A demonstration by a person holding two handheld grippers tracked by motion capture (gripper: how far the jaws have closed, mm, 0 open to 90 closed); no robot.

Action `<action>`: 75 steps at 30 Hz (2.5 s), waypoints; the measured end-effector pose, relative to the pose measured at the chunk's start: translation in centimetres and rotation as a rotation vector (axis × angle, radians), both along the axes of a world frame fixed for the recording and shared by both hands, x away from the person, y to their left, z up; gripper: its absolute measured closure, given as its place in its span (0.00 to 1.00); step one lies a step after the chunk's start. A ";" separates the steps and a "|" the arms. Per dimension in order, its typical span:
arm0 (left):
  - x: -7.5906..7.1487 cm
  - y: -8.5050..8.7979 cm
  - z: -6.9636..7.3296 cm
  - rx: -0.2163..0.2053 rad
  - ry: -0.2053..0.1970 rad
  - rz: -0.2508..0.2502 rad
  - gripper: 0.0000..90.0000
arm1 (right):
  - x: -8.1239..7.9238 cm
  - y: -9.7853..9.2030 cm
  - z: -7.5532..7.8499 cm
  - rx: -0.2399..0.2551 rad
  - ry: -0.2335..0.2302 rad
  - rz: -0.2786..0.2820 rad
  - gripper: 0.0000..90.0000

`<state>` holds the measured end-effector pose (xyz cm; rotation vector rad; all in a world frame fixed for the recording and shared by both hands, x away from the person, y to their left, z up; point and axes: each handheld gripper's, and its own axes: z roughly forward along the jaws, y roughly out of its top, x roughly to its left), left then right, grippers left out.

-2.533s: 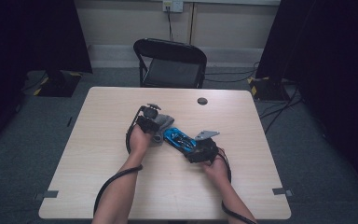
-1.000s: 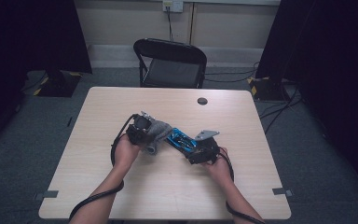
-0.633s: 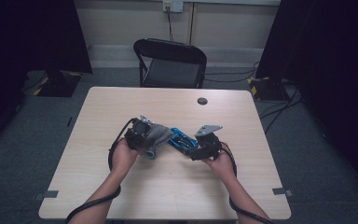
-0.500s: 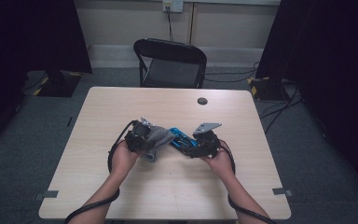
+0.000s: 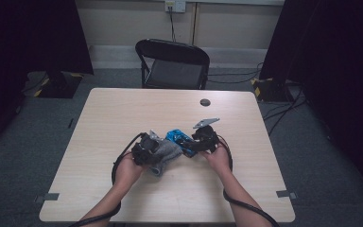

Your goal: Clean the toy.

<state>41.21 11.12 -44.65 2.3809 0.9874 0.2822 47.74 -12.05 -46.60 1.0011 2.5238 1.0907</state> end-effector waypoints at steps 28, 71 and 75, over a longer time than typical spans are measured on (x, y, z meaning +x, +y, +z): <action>-0.6 -2.0 -2.0 -0.067 -0.004 -0.026 0.66 | 0.4 1.6 -1.1 -0.006 -0.030 0.019 0.48; 3.4 -2.2 -2.0 -0.024 0.058 0.076 0.84 | 0.0 1.1 -1.3 0.011 -0.049 0.018 0.49; 3.8 -1.9 -2.0 -0.032 0.063 0.088 0.84 | 0.0 1.1 -1.3 0.009 -0.045 0.017 0.49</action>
